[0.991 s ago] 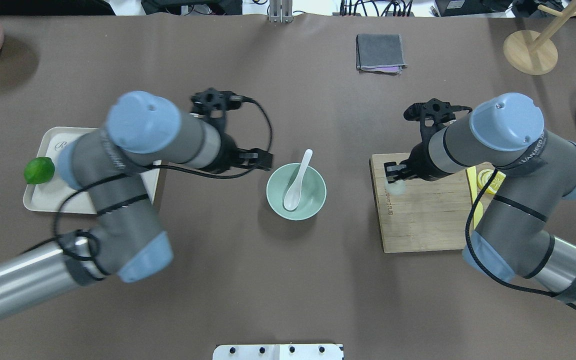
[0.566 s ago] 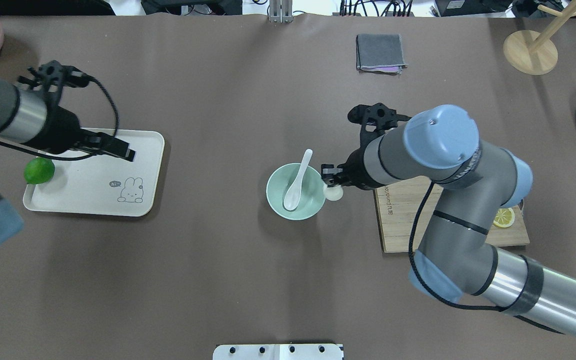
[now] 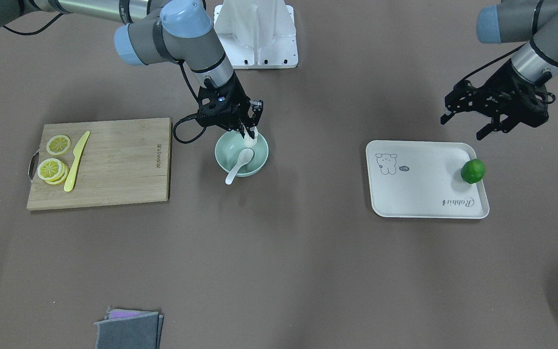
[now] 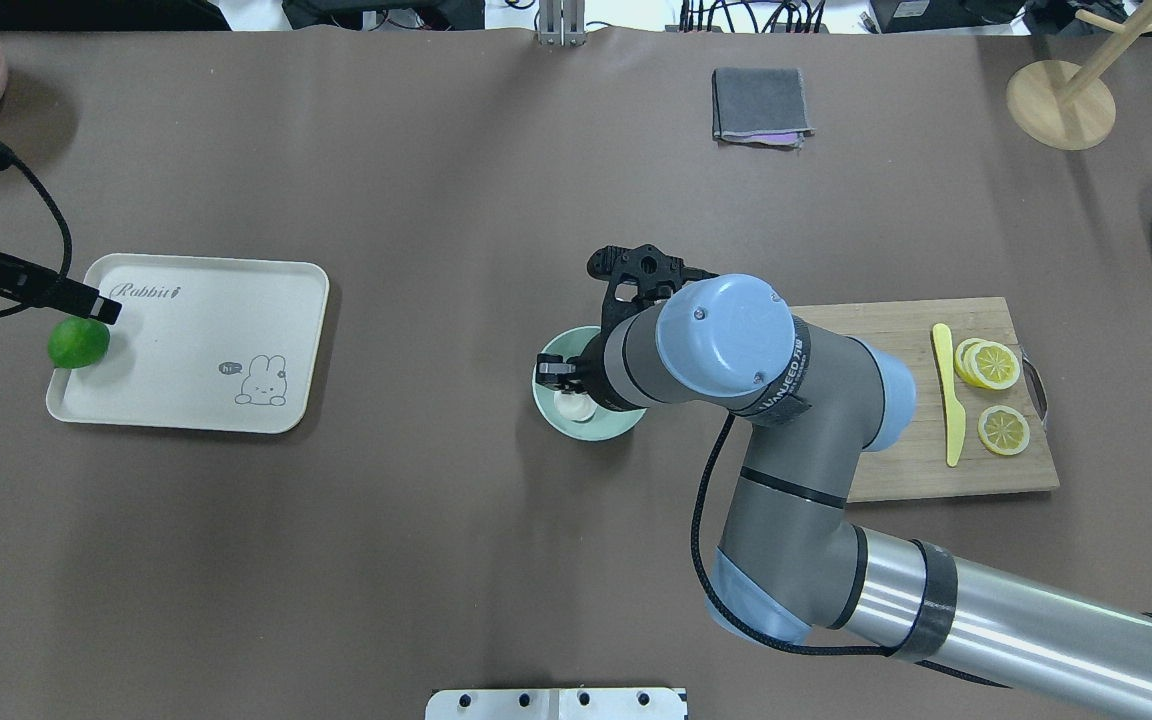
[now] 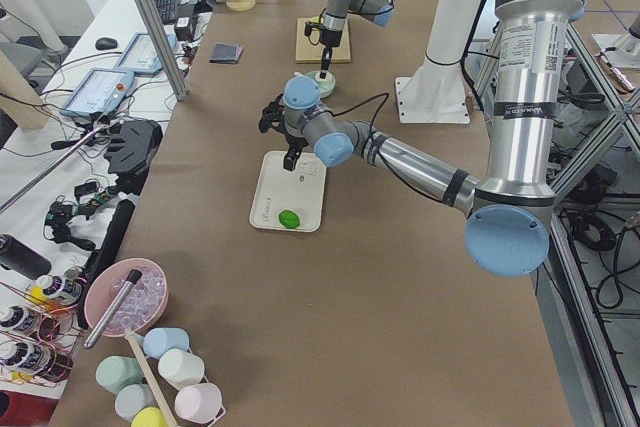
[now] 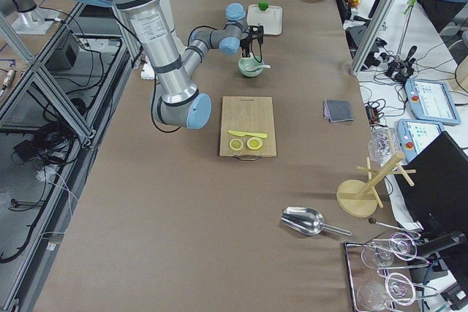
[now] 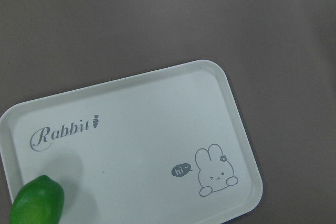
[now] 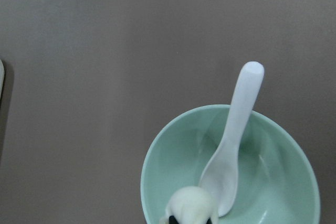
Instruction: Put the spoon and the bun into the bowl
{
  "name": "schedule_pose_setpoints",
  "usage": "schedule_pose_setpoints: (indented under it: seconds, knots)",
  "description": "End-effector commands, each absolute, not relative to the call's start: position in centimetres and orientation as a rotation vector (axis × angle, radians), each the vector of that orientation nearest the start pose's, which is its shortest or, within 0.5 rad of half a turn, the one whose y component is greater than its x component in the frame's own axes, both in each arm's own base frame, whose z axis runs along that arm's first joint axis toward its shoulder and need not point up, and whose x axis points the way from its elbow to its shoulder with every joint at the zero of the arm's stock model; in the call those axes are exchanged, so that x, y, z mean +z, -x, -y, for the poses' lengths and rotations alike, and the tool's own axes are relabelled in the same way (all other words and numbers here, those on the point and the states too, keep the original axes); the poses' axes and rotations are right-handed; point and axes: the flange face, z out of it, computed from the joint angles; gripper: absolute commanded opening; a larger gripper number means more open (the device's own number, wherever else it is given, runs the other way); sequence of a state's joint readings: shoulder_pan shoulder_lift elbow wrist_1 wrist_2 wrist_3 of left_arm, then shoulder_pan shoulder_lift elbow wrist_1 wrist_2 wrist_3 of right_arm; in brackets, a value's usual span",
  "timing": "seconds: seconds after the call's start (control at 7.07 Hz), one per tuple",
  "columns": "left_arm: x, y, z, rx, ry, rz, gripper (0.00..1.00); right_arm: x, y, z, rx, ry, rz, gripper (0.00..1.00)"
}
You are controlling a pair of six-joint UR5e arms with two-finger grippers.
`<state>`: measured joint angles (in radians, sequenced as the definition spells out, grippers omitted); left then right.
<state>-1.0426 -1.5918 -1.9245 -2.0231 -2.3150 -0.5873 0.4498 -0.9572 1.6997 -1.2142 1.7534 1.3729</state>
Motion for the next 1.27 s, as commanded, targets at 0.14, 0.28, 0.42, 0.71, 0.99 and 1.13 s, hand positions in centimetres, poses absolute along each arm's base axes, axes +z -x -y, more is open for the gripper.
schedule_pose_setpoints:
  seconds: [0.14, 0.28, 0.42, 0.71, 0.99, 1.13]
  knots:
    - [43.1, -18.9, 45.9, 0.249, -0.283, -1.001, 0.98, 20.4, 55.7, 39.0, 0.128, -0.215, 1.077, 1.00]
    - [44.0, -19.2, 46.2, 0.244, -0.270, -0.990, 0.98, 20.6, 55.5, 38.9, 0.128, -0.213, 1.079, 1.00]
    - [44.0, -19.1, 46.3, 0.243, -0.271, -0.990, 0.98, 20.6, 53.6, 38.5, 0.128, -0.216, 1.090, 1.00]
    - [46.2, -15.8, 46.5, 0.291, -0.319, -0.944, 0.98, 26.0, 45.6, 38.4, 0.117, -0.183, 1.067, 1.00]
    - [50.9, -10.0, 47.1, 0.313, -0.364, -0.869, 0.98, 30.9, 37.5, 43.3, 0.088, -0.144, 1.028, 1.00]
    - [54.0, -5.7, 46.9, 0.326, -0.384, -0.817, 0.98, 36.1, 31.7, 44.9, 0.013, -0.162, 0.970, 1.00]
